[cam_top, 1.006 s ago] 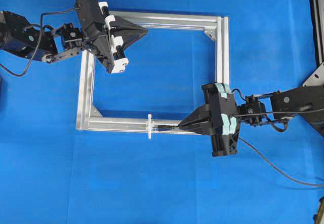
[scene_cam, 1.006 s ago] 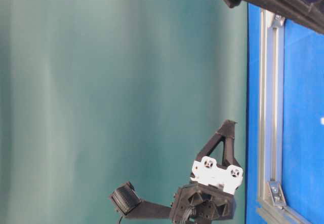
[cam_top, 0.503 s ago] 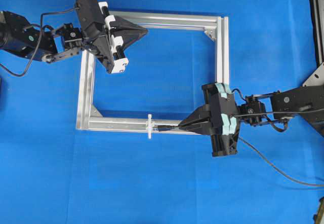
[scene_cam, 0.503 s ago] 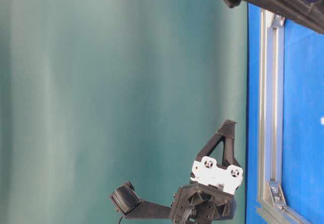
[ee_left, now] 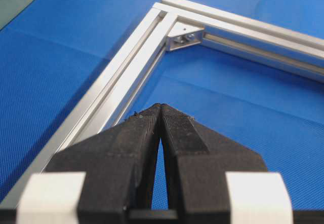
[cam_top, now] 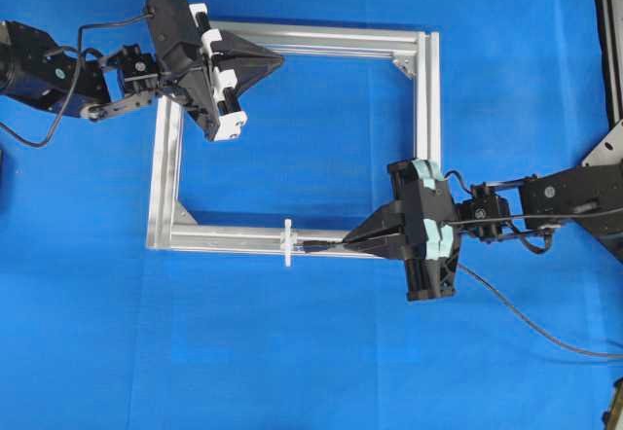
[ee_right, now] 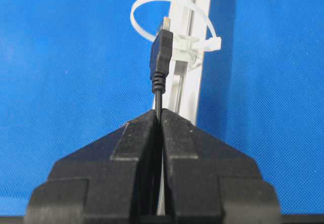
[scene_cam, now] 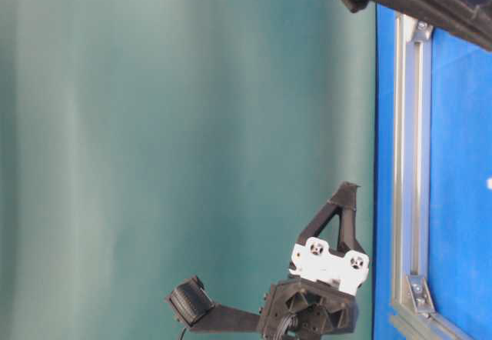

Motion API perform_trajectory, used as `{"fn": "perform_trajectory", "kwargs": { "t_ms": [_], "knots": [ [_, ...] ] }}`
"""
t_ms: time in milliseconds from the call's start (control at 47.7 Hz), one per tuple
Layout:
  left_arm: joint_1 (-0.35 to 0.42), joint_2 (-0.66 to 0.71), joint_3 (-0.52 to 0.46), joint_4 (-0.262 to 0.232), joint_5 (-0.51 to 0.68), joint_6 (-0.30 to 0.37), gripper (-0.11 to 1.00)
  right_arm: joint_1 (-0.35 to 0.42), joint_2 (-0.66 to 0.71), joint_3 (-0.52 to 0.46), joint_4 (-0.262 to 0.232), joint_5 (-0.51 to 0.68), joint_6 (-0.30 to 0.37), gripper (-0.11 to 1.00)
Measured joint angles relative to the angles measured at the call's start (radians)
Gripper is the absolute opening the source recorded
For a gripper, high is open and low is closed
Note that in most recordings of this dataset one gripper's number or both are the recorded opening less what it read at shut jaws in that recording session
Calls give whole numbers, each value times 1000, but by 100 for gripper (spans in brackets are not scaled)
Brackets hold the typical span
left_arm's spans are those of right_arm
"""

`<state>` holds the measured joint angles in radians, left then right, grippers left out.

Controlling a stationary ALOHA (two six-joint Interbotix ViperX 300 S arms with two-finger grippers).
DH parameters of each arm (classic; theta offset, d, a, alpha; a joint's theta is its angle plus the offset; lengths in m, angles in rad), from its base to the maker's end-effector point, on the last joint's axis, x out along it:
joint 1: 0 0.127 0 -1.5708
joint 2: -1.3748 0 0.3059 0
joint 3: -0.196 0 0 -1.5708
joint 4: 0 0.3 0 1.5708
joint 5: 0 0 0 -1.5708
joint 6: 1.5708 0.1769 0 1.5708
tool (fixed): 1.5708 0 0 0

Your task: Insert the wire through the string loop located in the center.

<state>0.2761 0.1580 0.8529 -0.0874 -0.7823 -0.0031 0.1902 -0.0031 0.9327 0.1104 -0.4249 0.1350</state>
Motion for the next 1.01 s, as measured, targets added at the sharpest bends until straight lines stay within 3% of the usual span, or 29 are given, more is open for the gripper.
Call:
{"fn": "perform_trajectory", "kwargs": {
  "t_ms": [755,1006],
  "knots": [
    [-5,0,0,0,0,0,0,-23,164,-196,0,0,-5,-4],
    [-5,0,0,0,0,0,0,-25,176,-213,-2,2,-5,-4]
  ]
}}
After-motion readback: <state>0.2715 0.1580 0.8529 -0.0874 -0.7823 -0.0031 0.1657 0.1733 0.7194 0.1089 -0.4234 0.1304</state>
